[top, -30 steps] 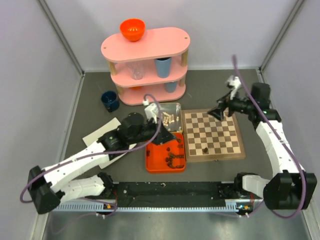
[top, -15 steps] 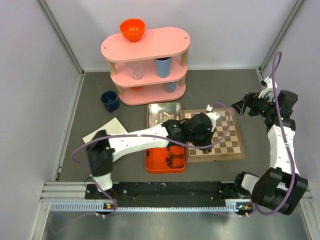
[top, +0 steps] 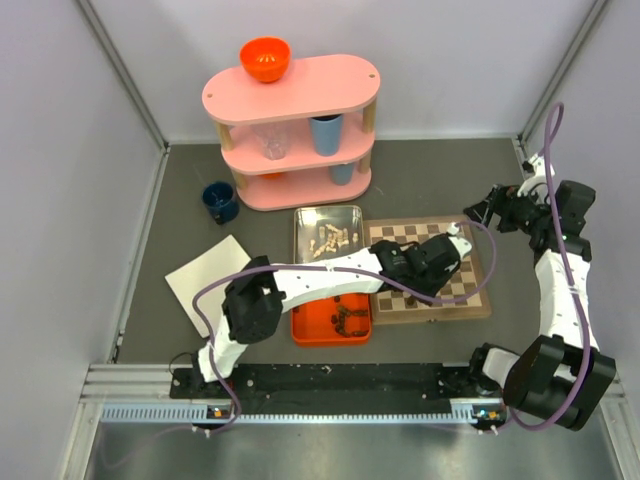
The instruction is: Set up the chess pieces on the board
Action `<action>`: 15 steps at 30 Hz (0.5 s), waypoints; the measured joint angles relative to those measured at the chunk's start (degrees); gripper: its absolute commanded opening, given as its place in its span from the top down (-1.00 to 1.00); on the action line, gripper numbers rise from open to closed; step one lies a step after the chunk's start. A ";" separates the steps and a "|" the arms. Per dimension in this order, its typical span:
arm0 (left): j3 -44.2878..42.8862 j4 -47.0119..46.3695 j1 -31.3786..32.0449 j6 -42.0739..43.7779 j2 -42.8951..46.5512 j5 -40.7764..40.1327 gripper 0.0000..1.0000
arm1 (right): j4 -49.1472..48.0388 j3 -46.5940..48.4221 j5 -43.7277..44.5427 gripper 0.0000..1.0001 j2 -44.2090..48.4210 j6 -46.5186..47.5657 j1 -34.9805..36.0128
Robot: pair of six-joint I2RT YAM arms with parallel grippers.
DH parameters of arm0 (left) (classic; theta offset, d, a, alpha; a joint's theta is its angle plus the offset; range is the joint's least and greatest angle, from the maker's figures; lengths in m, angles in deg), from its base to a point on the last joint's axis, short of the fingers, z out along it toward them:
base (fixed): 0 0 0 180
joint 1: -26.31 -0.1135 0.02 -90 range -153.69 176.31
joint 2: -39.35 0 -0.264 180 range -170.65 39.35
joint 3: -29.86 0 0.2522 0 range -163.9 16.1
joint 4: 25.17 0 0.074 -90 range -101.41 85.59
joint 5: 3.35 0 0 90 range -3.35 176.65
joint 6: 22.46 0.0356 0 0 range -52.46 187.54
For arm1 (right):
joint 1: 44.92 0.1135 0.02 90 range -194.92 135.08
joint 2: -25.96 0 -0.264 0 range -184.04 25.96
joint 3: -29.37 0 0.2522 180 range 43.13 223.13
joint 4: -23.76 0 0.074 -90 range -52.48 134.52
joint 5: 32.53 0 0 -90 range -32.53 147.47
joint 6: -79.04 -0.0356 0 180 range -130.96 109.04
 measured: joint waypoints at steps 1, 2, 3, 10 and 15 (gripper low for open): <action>-0.55 0.00 0.00 0.22 -0.57 -0.04 1.00 | 0.00 0.00 0.00 -0.73 -0.02 0.00 0.00; -0.92 0.07 0.00 0.48 -1.18 -0.04 1.00 | 0.00 0.00 -0.04 -0.73 -0.02 0.00 0.00; -1.20 0.09 0.02 0.70 -1.60 -0.09 1.00 | 0.00 0.00 -0.11 -0.73 -0.02 0.00 0.00; -1.86 -0.07 0.02 1.90 -4.59 -0.57 0.98 | 0.00 0.00 -0.17 -0.73 -0.02 0.00 0.00; -1.86 -0.44 0.00 2.45 -4.98 -1.01 0.95 | 0.00 0.00 -0.17 -0.73 -0.04 0.02 0.00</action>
